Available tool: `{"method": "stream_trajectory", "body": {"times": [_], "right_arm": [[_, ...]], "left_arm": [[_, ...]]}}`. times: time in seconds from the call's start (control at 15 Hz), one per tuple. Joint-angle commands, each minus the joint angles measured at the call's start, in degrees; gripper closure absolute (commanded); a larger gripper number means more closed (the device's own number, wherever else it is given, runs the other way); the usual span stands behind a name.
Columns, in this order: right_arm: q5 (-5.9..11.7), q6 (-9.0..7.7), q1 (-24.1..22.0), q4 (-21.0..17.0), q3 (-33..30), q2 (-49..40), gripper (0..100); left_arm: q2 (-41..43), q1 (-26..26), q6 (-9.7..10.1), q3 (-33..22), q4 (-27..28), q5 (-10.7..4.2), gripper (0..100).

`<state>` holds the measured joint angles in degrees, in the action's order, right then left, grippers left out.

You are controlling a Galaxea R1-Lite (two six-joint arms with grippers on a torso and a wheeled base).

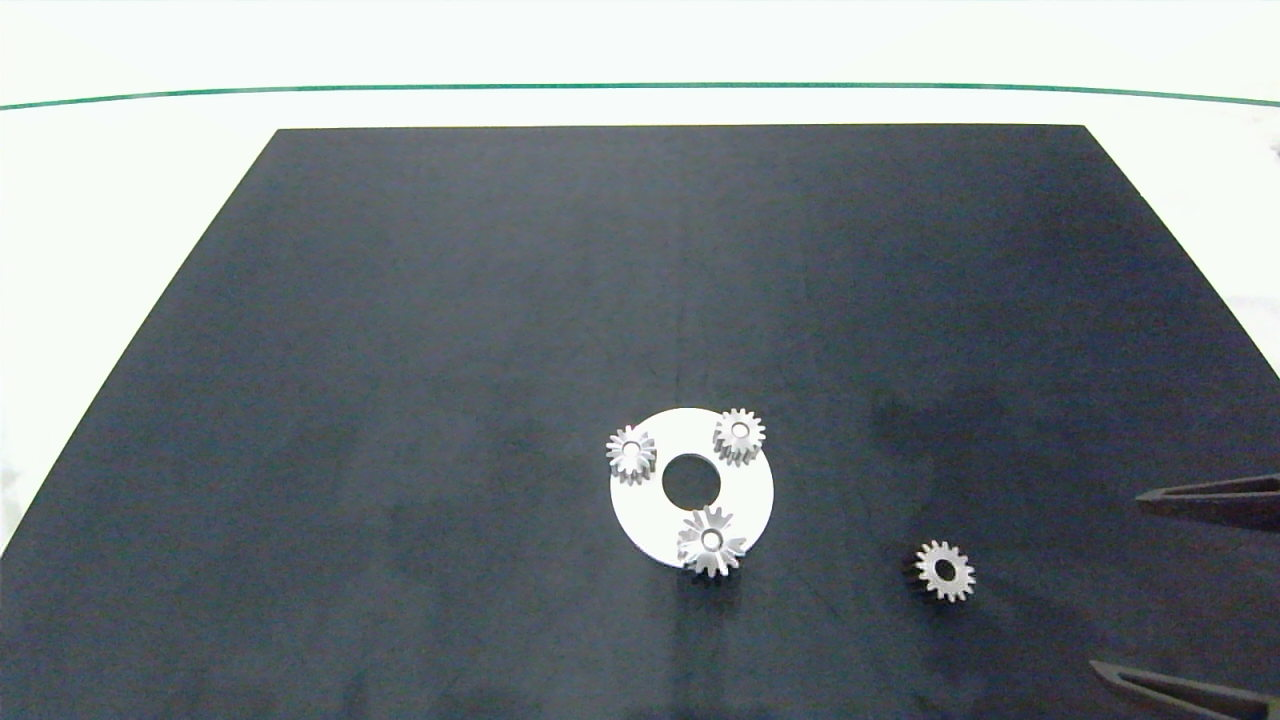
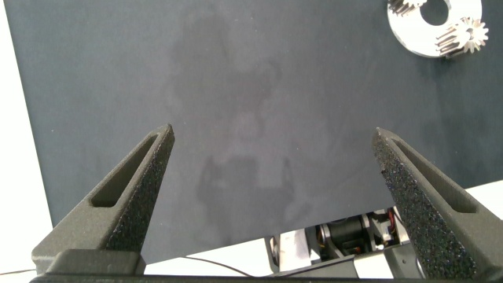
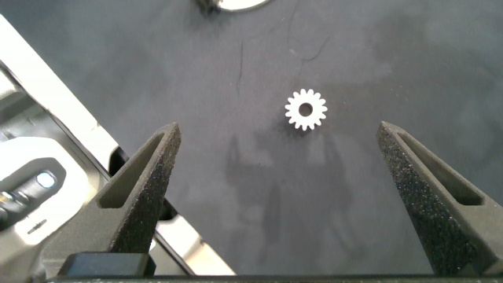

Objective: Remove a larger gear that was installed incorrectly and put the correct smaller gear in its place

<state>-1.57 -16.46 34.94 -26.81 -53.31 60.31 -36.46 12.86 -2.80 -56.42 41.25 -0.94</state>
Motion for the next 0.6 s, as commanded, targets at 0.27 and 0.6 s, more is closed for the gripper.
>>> {"method": "stream_trajectory", "body": {"times": [0.27,0.6], "right_arm": [[-1.50,-7.19,0.2,-0.2,-4.5,13.4,0],[-1.42,-9.29,5.5,0.4,-7.9,20.1,0]], "left_arm": [[-0.1,0.1,-0.10,0.7,-0.2,-0.03,0],[0.2,0.1,-0.10,0.5,-0.9,-0.03,0]]}}
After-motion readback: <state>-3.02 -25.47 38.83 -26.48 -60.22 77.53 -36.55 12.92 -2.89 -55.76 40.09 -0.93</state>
